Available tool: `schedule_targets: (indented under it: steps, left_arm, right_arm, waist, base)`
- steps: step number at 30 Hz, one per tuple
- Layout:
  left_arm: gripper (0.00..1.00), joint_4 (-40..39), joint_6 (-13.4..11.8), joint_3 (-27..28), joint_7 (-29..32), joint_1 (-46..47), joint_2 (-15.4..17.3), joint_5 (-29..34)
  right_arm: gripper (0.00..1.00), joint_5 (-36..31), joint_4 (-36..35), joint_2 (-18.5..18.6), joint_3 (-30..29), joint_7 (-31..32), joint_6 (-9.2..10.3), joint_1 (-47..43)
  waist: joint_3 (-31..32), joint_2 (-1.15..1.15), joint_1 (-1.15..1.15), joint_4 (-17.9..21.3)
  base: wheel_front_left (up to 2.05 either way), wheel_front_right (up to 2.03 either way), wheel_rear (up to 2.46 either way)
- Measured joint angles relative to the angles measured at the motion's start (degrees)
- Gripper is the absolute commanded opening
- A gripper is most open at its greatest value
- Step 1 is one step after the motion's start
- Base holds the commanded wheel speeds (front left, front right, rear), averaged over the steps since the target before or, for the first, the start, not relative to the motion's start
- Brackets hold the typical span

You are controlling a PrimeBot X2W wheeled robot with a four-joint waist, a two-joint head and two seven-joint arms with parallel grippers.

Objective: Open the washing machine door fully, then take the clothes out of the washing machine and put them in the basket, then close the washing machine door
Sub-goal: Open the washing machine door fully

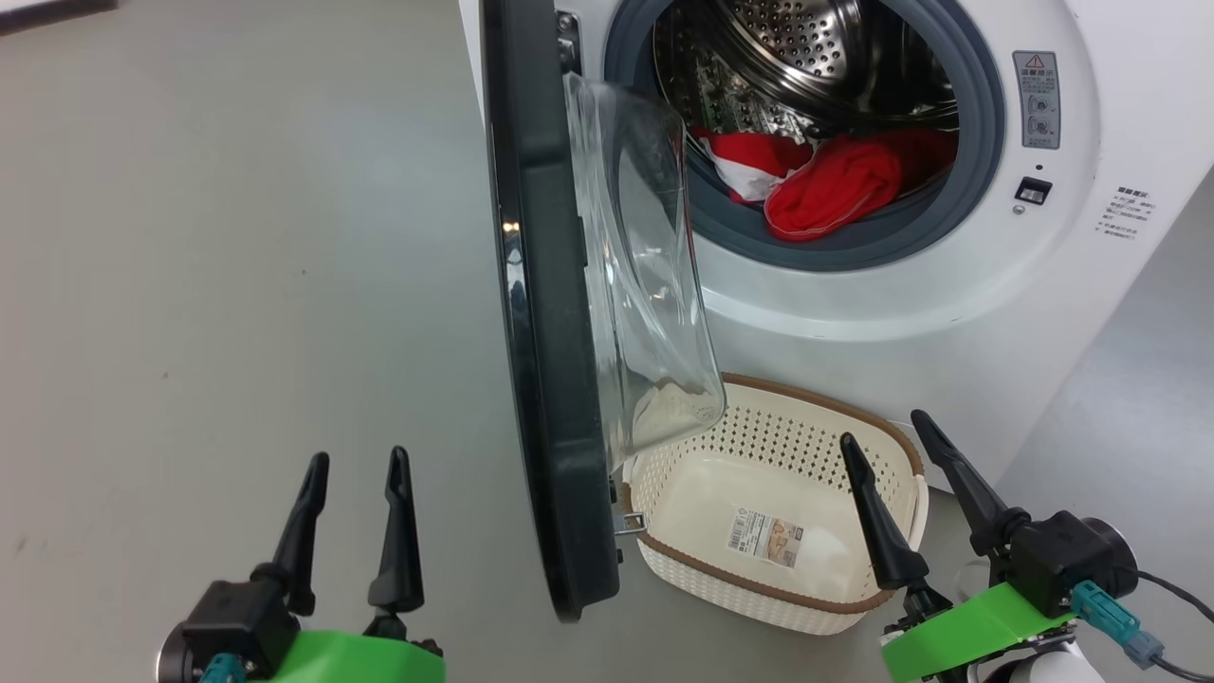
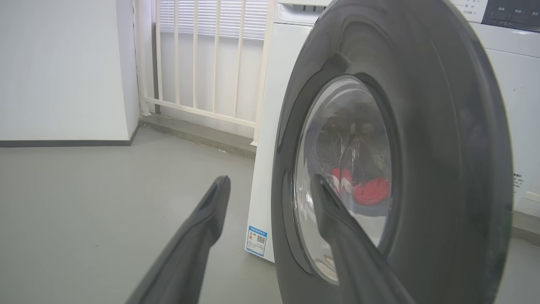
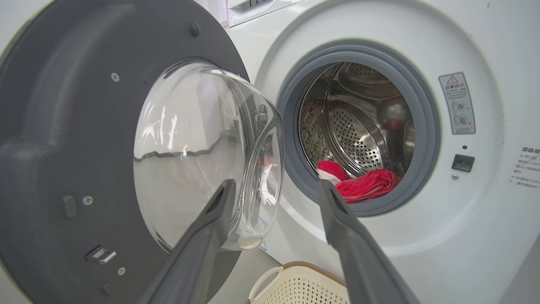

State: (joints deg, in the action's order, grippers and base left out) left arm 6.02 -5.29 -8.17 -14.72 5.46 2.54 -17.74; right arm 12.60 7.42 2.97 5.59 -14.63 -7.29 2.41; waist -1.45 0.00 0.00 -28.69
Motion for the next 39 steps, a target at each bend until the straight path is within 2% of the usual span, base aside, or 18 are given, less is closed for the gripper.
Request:
schedule_targets:
  steps: [14, 15, 17, 18, 28, 39]
  left_arm:
    - [1.00, 1.49, -0.23, -0.88, 0.00, -0.85, 0.00, 0.34]
    - [0.95, 1.64, -0.22, -0.91, 0.00, -0.85, 0.00, 0.41]
    - [0.28, 1.93, -0.15, -0.99, 0.00, -0.85, 0.00, 0.53]
    - [0.00, 1.98, -0.15, -1.01, 0.00, -0.85, 0.00, 0.57]
    - [0.00, -0.37, 0.79, -1.09, 0.00, -0.27, 0.01, 3.08]
    - [0.00, -8.53, 1.81, -1.92, 0.00, 7.24, 0.02, 5.37]
  right_arm:
    - [1.00, 1.57, -0.60, -0.01, 0.18, 0.00, 0.00, -1.09]
    - [1.00, 1.58, -0.63, -0.01, 0.20, 0.00, 0.00, -1.09]
    - [1.00, 1.60, -0.62, -0.01, 0.30, 0.00, 0.00, -1.09]
    - [1.00, 1.62, -0.62, -0.02, 0.36, 0.00, 0.00, -1.09]
    - [1.00, 2.32, -0.45, -0.02, 0.65, 0.00, 0.00, -1.09]
    - [1.00, 3.53, -0.14, -0.04, 1.30, 0.00, 0.00, -1.06]
  waist:
    - [0.51, 0.00, 0.00, -0.54]
    - [0.53, 0.00, 0.00, -0.58]
    - [0.59, 0.00, 0.00, -0.63]
    - [0.63, 0.00, 0.00, -0.64]
    - [1.03, 0.00, 0.00, -0.35]
    - [0.51, 0.00, 0.00, 0.77]
  base:
    - [0.00, 0.00, 0.00]
    - [0.00, 0.00, 0.00]
    - [0.00, 0.00, 0.00]
    - [0.00, 0.00, 0.00]
    - [0.00, 0.00, 0.00]
    - [0.00, 0.00, 0.00]
